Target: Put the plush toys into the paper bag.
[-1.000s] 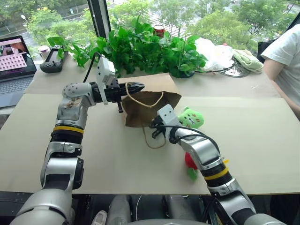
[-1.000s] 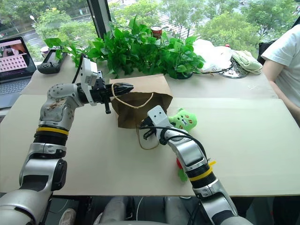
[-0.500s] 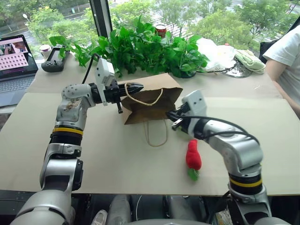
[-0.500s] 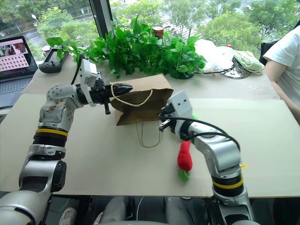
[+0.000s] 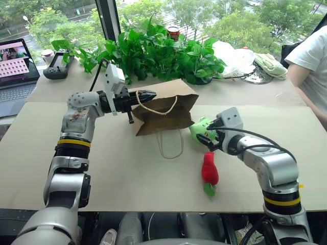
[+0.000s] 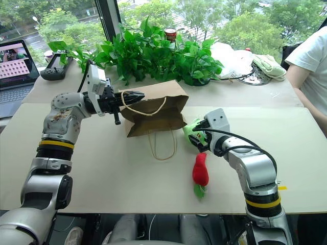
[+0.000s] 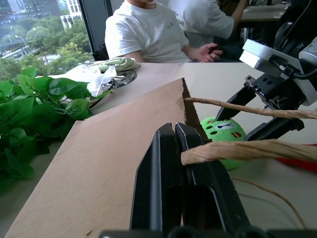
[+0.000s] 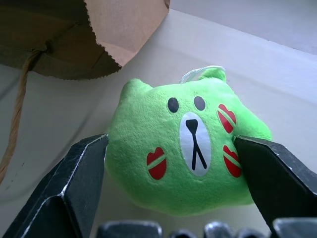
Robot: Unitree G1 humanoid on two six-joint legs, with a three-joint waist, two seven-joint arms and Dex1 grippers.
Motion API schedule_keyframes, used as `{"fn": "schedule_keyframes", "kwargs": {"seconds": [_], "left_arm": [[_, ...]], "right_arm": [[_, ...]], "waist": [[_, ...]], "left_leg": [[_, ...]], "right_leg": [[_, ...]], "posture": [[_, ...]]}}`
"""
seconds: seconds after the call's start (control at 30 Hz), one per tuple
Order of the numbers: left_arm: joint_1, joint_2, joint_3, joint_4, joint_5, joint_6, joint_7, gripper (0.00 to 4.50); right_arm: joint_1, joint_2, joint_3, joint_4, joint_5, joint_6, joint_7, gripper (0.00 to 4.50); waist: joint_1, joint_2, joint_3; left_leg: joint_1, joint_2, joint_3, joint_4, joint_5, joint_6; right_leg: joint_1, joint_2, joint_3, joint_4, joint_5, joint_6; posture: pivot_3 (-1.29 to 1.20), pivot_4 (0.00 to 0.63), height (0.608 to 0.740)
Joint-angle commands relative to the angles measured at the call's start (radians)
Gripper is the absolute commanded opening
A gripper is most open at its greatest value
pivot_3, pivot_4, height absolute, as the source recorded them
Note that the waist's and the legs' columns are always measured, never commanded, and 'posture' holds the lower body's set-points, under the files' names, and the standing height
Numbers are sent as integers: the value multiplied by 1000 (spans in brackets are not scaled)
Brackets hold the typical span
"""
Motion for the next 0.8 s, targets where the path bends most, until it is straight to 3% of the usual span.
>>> {"fn": "schedule_keyframes", "kwargs": {"seconds": [0.03,0.13,0.33,0.53,0.8], "left_arm": [[-11,4,14,-32,-17,0,4,0],[-12,6,15,-32,-17,2,5,0],[-14,8,15,-31,-16,2,8,0],[-19,7,13,-26,-14,1,7,0],[-23,6,11,-23,-14,2,5,0]], "right_arm": [[-13,4,34,18,-15,-15,-8,4487],[-9,-2,49,19,-23,-28,-10,3819],[1,-10,47,17,-35,-36,-4,1846],[9,-24,36,7,-45,-56,-7,1846],[33,-94,-100,-166,49,-36,80,1846]], "waist": [[0,0,0],[-1,0,0],[-1,0,0],[0,0,0],[3,0,0]], "left_leg": [[0,0,0,0,0,0],[0,0,0,0,0,0],[0,0,0,0,0,0],[0,0,0,0,0,0],[0,0,0,0,0,0]], "right_leg": [[0,0,0,0,0,0],[0,0,0,0,0,0],[0,0,0,0,0,0],[0,0,0,0,0,0],[0,0,0,-1,0,0]], "posture": [[0,150,708],[0,150,708],[0,150,708],[0,150,708],[0,150,708]]}}
